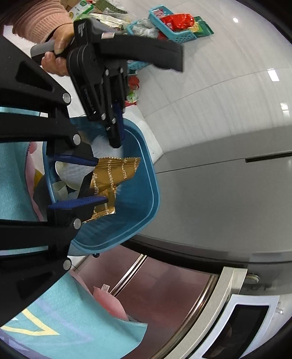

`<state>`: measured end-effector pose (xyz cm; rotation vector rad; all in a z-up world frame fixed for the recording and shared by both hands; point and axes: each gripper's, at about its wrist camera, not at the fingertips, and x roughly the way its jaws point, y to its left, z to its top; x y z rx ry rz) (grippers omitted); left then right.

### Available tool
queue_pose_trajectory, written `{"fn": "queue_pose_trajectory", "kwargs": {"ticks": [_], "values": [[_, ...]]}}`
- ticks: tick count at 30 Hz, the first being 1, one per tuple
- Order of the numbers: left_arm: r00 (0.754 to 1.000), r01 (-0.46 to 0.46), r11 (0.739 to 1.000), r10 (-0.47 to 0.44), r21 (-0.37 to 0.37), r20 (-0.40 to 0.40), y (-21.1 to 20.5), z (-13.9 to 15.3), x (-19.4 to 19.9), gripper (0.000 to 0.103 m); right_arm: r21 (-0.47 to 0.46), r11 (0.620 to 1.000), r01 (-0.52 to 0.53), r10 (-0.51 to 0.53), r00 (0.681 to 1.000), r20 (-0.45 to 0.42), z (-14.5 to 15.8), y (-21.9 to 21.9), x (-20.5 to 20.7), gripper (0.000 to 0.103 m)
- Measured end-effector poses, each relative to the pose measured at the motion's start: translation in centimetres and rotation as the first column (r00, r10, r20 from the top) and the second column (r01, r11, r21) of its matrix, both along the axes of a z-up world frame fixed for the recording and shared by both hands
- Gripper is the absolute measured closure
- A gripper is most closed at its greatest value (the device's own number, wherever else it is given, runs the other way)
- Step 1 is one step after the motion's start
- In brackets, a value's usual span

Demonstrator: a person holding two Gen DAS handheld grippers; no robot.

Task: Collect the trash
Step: 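Open the left and right grippers over the teal bin, dropping net and wrapper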

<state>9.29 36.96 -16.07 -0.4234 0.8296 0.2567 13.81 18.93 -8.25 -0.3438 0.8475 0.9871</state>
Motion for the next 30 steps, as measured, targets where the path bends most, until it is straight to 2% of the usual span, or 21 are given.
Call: {"fn": "queue_pose_trajectory", "kwargs": {"ticks": [5,7,9,21,26,30], "values": [[1.000,-0.007,1.000,0.006,0.015,0.018,-0.2,-0.1,-0.3,0.078,0.014,1.000,0.012,-0.012,1.000,-0.010,0.1,-0.9,0.0,0.076],[1.000,-0.007,1.000,0.006,0.022,0.030,-0.4,0.2,-0.5,0.076,0.013,1.000,0.008,-0.008,1.000,-0.014,0.0,-1.1,-0.3,0.072],[0.999,-0.008,0.999,0.007,0.031,0.042,-0.7,0.7,-0.7,0.076,0.005,1.000,0.014,-0.014,1.000,-0.017,-0.1,-1.1,-0.1,0.053],[0.996,0.023,0.999,-0.027,0.044,0.090,-2.1,2.6,-2.0,0.075,0.047,0.998,0.043,-0.041,0.998,-0.036,0.5,-2.2,0.0,0.053],[0.987,0.075,0.994,-0.085,0.078,0.135,-4.4,4.2,-2.8,0.071,0.088,0.995,0.049,-0.047,0.999,-0.020,1.9,-4.1,-1.0,0.053],[0.971,0.145,0.983,-0.163,0.108,0.175,-7.1,5.9,-3.5,0.067,0.134,0.988,0.073,-0.073,0.997,-0.004,3.4,-7.0,-2.0,0.051]]}}
